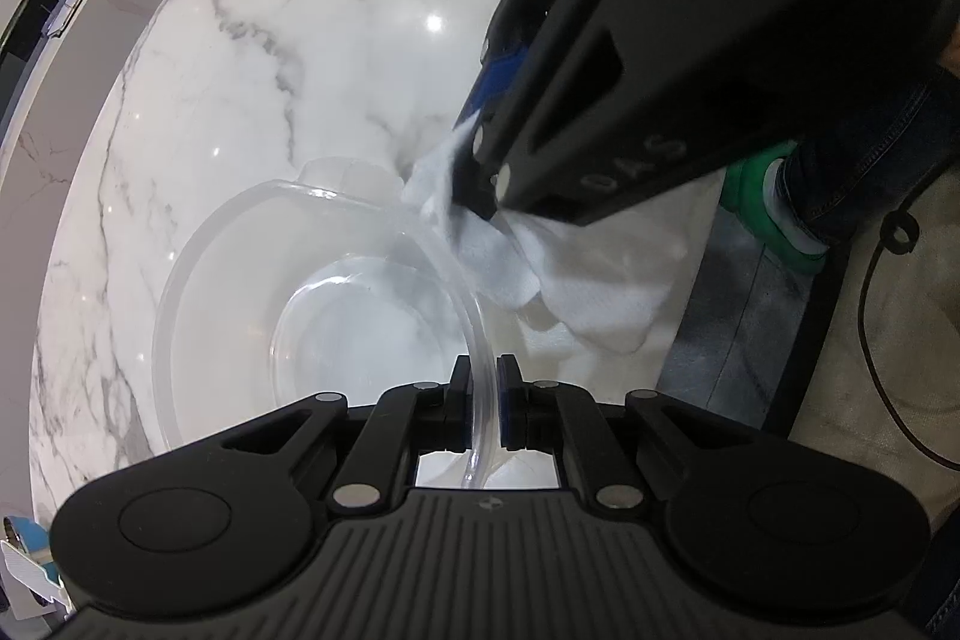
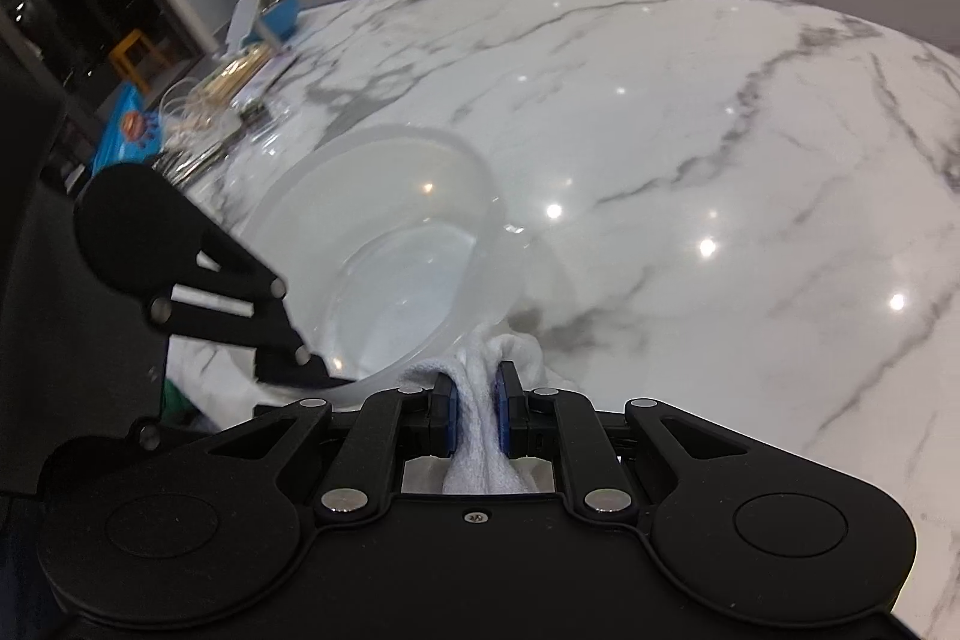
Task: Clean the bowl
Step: 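Wipe the bowl's outer wall near the left gripper with the right gripper's towel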
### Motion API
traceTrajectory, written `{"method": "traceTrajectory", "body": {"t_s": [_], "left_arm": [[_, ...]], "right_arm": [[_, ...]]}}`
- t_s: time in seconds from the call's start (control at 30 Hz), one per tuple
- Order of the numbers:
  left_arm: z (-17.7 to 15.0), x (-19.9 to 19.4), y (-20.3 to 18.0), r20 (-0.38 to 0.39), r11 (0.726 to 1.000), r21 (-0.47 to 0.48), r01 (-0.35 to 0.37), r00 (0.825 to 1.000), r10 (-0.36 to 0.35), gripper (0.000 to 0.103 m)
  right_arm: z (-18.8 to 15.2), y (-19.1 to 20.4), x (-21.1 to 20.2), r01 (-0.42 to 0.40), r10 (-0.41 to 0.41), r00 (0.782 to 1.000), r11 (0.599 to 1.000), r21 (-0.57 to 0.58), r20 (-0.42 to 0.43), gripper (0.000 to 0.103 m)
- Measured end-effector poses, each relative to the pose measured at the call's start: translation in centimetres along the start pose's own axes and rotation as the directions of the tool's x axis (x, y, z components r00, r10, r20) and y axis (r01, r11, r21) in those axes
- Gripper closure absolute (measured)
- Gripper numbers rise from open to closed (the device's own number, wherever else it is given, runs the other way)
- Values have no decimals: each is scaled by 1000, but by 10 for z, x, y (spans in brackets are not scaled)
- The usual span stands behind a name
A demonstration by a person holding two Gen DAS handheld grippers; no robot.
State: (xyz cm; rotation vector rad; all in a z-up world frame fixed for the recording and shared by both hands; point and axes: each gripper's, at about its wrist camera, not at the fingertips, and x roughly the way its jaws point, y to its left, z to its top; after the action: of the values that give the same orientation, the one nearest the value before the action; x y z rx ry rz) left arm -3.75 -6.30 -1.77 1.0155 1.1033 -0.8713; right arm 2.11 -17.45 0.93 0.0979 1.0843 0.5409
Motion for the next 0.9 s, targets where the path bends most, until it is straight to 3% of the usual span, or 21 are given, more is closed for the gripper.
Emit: {"method": "traceTrajectory", "body": {"t_s": [0.2, 0.53, 0.63, 0.9], "left_arm": [[7, 0, -2, 7, 1000, -2, -5, 1000, 5, 96], [18, -6, -5, 26, 999, -5, -43, 999, 44, 92], [20, -9, -5, 22, 998, -15, -59, 998, 59, 89], [17, -22, -14, 6, 997, 38, -74, 997, 73, 89]], "right_arm": [[-13, 8, -5, -25, 24, 999, 999, -37, -27, 92], [-25, -13, -32, 7, -7, 1000, 1000, -24, -12, 92], [-30, 12, -15, 15, -15, 1000, 1000, -25, -11, 92], [-26, 31, 4, 18, -18, 1000, 1000, -20, -8, 92]]}}
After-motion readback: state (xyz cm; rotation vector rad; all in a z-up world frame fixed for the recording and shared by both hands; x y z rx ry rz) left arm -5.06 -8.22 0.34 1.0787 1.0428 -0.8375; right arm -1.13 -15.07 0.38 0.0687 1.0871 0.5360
